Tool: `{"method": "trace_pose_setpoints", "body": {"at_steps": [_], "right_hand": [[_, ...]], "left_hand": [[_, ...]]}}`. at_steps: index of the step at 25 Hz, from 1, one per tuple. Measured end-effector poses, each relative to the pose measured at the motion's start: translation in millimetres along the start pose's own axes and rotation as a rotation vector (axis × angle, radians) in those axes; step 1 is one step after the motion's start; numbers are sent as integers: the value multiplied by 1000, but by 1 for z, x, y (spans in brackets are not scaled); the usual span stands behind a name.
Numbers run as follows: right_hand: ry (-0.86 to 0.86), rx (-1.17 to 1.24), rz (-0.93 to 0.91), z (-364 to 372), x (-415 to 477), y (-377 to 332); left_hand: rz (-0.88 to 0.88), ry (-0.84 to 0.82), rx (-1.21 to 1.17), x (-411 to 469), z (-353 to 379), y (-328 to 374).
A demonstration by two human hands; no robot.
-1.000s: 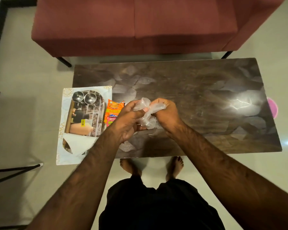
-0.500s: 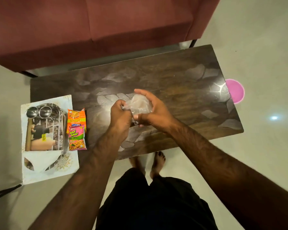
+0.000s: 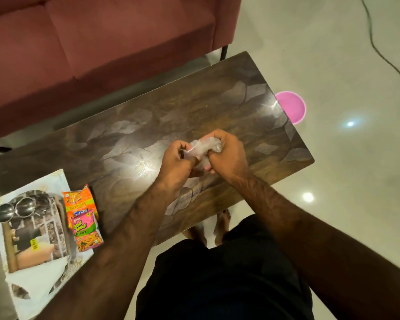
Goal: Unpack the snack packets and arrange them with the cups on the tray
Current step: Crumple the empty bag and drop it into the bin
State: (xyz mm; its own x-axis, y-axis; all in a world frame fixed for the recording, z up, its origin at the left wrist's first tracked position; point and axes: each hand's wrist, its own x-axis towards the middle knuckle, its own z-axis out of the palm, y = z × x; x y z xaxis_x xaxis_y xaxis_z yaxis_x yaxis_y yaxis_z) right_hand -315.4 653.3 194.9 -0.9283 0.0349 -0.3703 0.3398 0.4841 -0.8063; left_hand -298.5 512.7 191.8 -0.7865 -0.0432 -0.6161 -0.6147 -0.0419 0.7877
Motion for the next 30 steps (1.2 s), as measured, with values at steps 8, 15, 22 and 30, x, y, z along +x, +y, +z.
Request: {"method": "trace_pose_setpoints", "body": {"at_steps": [8,15,22,30], "right_hand": [[-224,387,167,-78,54,38],[-206,464,244,-213,143,119],[-108,512,236,-301,220,207],[251,271,203,-323,317,306]], "left_hand": [[-10,215,96,68,85,17],[-230,-34,-237,128,253,56],[-262,31,-75,222,400,42],[-177,-126,271,332,496,19]]}}
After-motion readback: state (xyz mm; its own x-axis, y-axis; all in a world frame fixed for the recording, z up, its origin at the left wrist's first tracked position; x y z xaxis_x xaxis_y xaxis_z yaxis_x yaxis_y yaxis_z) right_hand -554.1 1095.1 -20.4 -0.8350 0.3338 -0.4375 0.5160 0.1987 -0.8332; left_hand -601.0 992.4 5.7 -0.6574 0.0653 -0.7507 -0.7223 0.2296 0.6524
